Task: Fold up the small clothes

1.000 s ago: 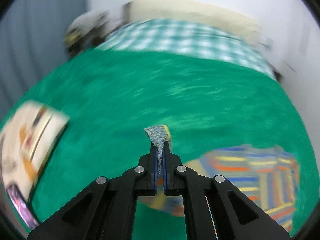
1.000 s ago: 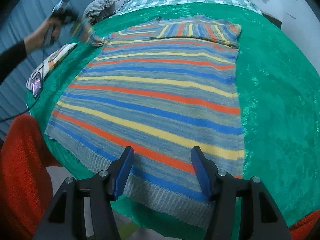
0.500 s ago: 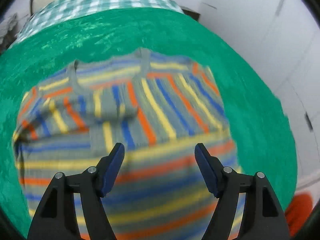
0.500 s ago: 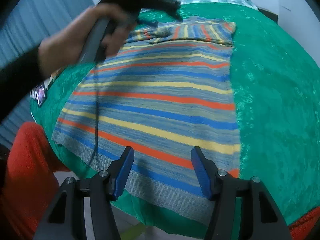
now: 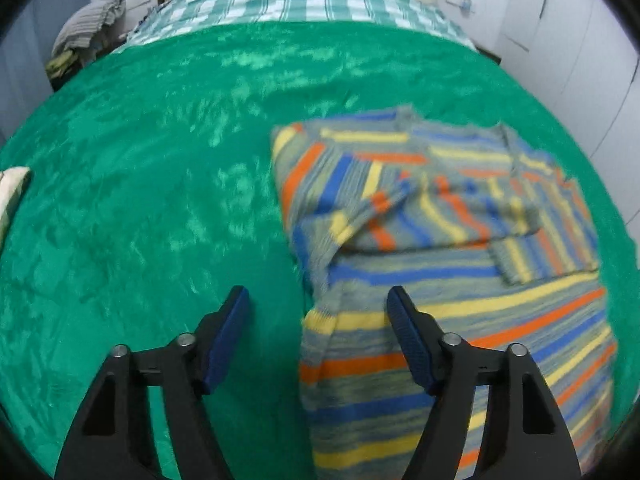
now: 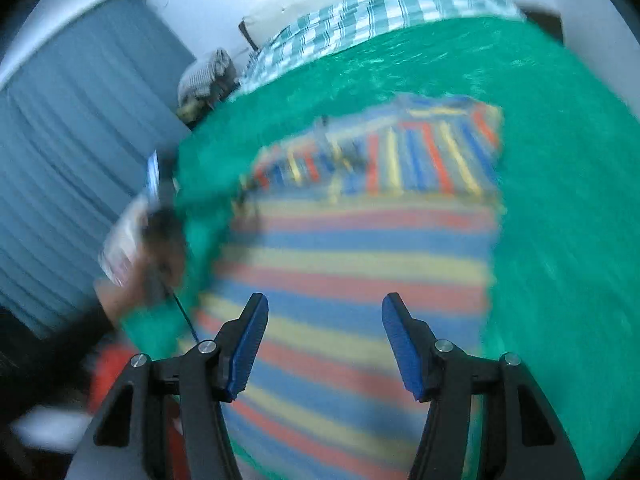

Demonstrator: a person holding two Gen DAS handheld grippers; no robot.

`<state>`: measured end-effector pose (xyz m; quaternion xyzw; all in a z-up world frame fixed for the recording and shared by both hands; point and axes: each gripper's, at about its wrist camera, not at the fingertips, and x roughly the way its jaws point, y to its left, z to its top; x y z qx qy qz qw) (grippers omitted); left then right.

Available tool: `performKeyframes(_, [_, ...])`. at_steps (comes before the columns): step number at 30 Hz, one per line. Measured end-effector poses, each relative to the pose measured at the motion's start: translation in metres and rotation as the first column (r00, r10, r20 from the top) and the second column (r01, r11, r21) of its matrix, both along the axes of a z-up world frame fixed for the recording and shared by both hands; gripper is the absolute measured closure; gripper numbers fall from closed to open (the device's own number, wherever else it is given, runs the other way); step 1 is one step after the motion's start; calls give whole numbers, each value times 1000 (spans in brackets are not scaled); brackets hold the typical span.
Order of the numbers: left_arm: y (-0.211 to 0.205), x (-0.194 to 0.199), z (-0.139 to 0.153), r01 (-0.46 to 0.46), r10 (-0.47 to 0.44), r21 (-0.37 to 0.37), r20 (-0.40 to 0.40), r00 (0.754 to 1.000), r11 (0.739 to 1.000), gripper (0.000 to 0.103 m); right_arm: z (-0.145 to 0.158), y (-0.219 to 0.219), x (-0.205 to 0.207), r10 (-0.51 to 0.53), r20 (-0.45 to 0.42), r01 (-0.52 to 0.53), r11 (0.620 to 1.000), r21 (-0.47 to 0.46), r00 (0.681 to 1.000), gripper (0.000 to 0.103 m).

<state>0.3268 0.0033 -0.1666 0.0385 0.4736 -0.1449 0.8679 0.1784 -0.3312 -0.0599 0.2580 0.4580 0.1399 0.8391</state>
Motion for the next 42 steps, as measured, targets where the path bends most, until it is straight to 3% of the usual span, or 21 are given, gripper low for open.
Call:
performKeyframes(2, [4, -9, -16, -9, 9, 14, -5, 1000, 1000, 48, -9, -7, 62, -36, -69, 44, 992, 116, 997, 44])
performKeyframes(4, [8, -15, -20, -10, 10, -10, 32, 999, 1000, 48, -18, -2, 115, -35, -120, 50, 992, 120, 992, 44])
performKeyframes(7, [11, -20, -25, -14, 16, -46, 55, 998, 999, 47, -35, 25, 186, 70, -159, -78, 996, -46, 985, 44])
performKeyframes(11, [16, -19, -31, -14, 19, -86, 58, 998, 996, 46, -65, 45, 229, 122, -202, -156, 974, -166, 972, 45])
performKeyframes(12, [17, -18, -32, -14, 19, -95, 58, 998, 995, 46, -72, 47, 234, 124, -199, -159, 973, -170, 972, 49])
performKeyframes(14, [19, -20, -32, -14, 20, -109, 59, 998, 994, 46, -82, 54, 242, 170, -178, -200, 966, -165, 969, 79])
performKeyframes(15, [20, -20, -32, -14, 21, -115, 60, 998, 993, 46, -82, 57, 244, 187, -158, -216, 957, -195, 970, 102])
performKeyframes(18, [21, -20, -32, -14, 22, -129, 61, 998, 992, 46, -54, 68, 220, 310, -21, -306, 923, -232, 951, 102])
performKeyframes(20, [21, -20, -33, -14, 23, -128, 67, 998, 992, 46, -33, 76, 185, 451, 44, -418, 856, -305, 892, 102])
performKeyframes(23, [17, -23, -34, -16, 25, -112, 81, 996, 994, 45, -36, 81, 129, 599, -37, -543, 697, -468, 800, 102])
performKeyframes(25, [15, -23, -34, -15, 24, -100, 86, 996, 995, 45, -55, 71, 107, 580, -129, -543, 630, -555, 804, 100])
performKeyframes(26, [15, -23, -33, -16, 24, -99, 86, 996, 995, 45, -64, 62, 102, 545, -168, -531, 624, -573, 822, 99])
performKeyframes(27, [15, -23, -33, -16, 25, -100, 86, 996, 995, 45, -70, 53, 101, 506, -193, -516, 641, -568, 841, 95])
performKeyframes(29, [15, -23, -34, -16, 24, -100, 86, 996, 995, 45, -72, 32, 103, 415, -175, -444, 746, -497, 893, 94])
performKeyframes(31, [15, -23, -33, -16, 25, -96, 88, 996, 995, 45, -65, 9, 113, 297, -133, -324, 892, -315, 946, 93])
performKeyframes(33, [14, -23, -33, -16, 25, -90, 92, 995, 996, 45, -67, -3, 125, 193, -123, -207, 971, -119, 973, 91])
performKeyframes(35, [15, -23, -33, -16, 24, -90, 93, 995, 996, 45, -78, -4, 141, 98, -179, -97, 995, 13, 979, 66])
performKeyframes(36, [14, -23, -34, -16, 25, -90, 92, 995, 996, 45, -84, -5, 147, 49, -199, -42, 998, 41, 979, 45])
performKeyframes(37, [14, -23, -34, -16, 24, -90, 93, 995, 996, 45, -88, -5, 151, 9, -212, 5, 998, 65, 977, 40])
performKeyframes(39, [14, -23, -34, -16, 24, -88, 94, 995, 996, 45, -96, -6, 158, -27, -240, 50, 995, 91, 970, 42])
performKeyframes(42, [15, -23, -34, -16, 25, -94, 98, 995, 995, 45, -107, -3, 172, -54, -291, 86, 991, 98, 955, 68])
